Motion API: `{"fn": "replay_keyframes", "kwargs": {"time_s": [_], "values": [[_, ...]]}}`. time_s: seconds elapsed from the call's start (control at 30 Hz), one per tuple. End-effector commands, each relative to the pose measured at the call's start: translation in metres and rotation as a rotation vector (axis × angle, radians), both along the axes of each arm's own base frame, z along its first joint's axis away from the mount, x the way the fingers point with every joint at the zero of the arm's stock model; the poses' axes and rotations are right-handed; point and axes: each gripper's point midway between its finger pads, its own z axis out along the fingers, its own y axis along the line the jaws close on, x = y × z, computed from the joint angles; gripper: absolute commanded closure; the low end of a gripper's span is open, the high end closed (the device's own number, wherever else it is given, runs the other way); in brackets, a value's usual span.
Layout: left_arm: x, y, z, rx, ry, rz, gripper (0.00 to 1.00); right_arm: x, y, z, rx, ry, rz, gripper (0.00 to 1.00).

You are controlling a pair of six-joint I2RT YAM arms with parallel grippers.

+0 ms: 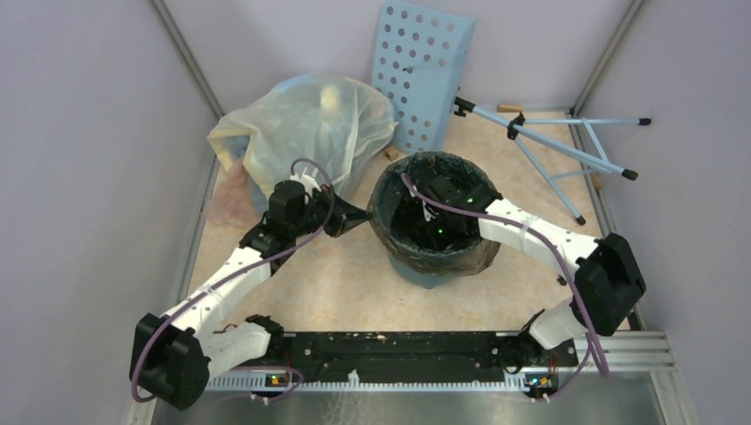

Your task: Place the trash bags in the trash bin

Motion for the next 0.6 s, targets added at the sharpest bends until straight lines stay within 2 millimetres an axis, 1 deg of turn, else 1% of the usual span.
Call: {"fn": "replay_keyframes", "kwargs": {"time_s": [0.0, 0.13, 0.33, 0.43, 0.57], "values": [[0.004, -0.004, 0.003, 0.008, -0.05, -0.023, 1.0, 0.008, 0.004, 0.007, -0.026, -0.011, -0.003, 1.0], [0.005, -0.003, -0.005, 0.031, -0.056, -0.025, 1.0, 0.01, 0.003, -0.002, -0.062, 0.015, -0.008, 1.0], [0.005, -0.003, -0.02, 0.095, -0.042, -0.054, 1.0, 0.004, 0.0, -0.031, -0.113, 0.08, -0.017, 1.0], [0.005, -0.003, -0.022, 0.103, -0.044, -0.06, 1.0, 0.0, -0.002, -0.046, -0.117, 0.098, -0.026, 1.0], [0.005, -0.003, -0.024, 0.11, -0.044, -0.061, 1.0, -0.002, 0.001, -0.065, -0.106, 0.12, -0.026, 1.0]]}}
